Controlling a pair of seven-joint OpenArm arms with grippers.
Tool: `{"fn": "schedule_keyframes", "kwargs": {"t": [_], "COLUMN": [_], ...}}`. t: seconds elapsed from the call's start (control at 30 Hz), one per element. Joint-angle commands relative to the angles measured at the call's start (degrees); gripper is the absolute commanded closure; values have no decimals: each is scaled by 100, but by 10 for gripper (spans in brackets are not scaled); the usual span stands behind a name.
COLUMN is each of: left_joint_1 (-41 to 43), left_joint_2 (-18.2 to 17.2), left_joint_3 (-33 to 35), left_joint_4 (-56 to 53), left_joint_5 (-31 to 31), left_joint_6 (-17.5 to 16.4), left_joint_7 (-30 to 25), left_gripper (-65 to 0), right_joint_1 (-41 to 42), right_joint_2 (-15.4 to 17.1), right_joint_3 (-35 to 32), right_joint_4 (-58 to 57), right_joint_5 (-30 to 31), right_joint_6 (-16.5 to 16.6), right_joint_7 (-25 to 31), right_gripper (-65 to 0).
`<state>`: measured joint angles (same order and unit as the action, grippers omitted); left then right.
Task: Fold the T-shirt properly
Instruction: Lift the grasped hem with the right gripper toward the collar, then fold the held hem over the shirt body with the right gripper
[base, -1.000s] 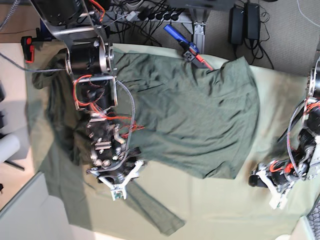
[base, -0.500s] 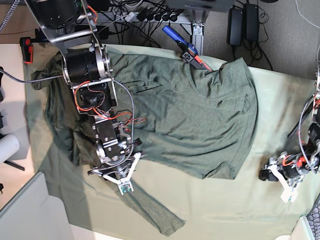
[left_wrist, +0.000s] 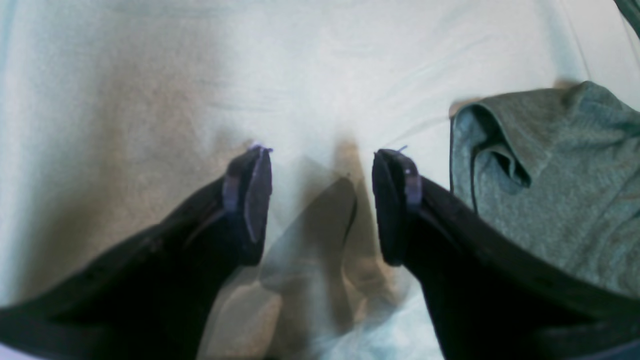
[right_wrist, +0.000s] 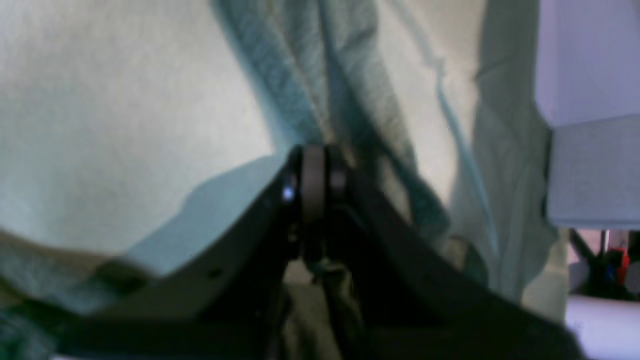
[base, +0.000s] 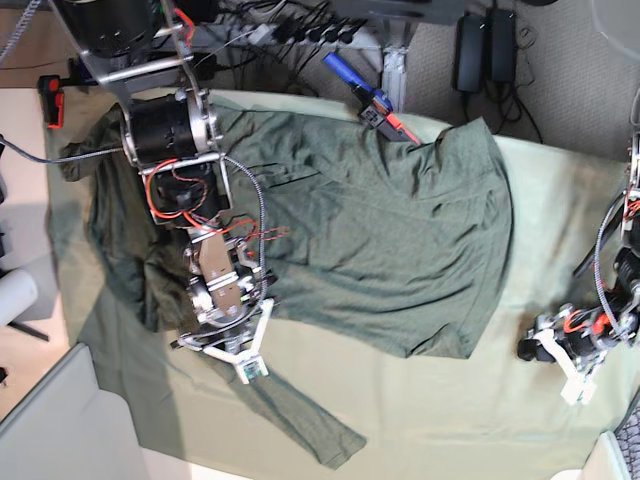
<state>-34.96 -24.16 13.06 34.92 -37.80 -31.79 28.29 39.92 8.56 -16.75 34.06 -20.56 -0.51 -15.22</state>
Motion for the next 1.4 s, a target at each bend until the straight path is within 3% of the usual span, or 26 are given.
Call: {"fn": "schedule_keyframes", "kwargs": {"t": [0.0, 0.17, 0.43, 0.67, 0.8, 0.93, 1.17, 1.37], "left_joint_1": [-199, -201, -201, -199, -199, -201, -203, -203], "left_joint_2": [-81, -81, -79, -90, -92, -90, -72, 299], "left_joint_3": [-17, -17, -17, -17, -17, -17, -17, -17], "left_joint_4": [103, 103, 103, 103, 103, 103, 103, 125], "left_joint_5": [-79, -76, -79, -79, -81, -186, -413, -608], "left_joint_6": [-105, -105, -105, -105, -111, -560, -821, -821], "left_joint_7": [-107, -149, -286, -328, -365, -409, -411, -409], "left_gripper": [-356, -356, -356, -357, -357, -357, -357, -357], "right_joint_1": [223, 219, 175, -402, -955, -1534, -2308, -2553], "right_joint_2": [-2, -90, -586, -627, -424, -37, 605, 780], "right_joint_3": [7, 7, -46, -721, -1156, -1370, -1370, -1368], "right_joint_4": [251, 920, 1384, 2439, 3296, 4201, 5499, 5786], "right_joint_5": [68, 688, 1102, 1414, 1495, 1659, 1908, 1965], "right_joint_6": [-83, 435, 1346, 1453, 1493, 1493, 1497, 1493], "right_joint_7": [131, 52, -166, -625, -855, -977, -1169, -1202], "right_gripper": [0, 0, 0, 0, 0, 0, 0, 0]}}
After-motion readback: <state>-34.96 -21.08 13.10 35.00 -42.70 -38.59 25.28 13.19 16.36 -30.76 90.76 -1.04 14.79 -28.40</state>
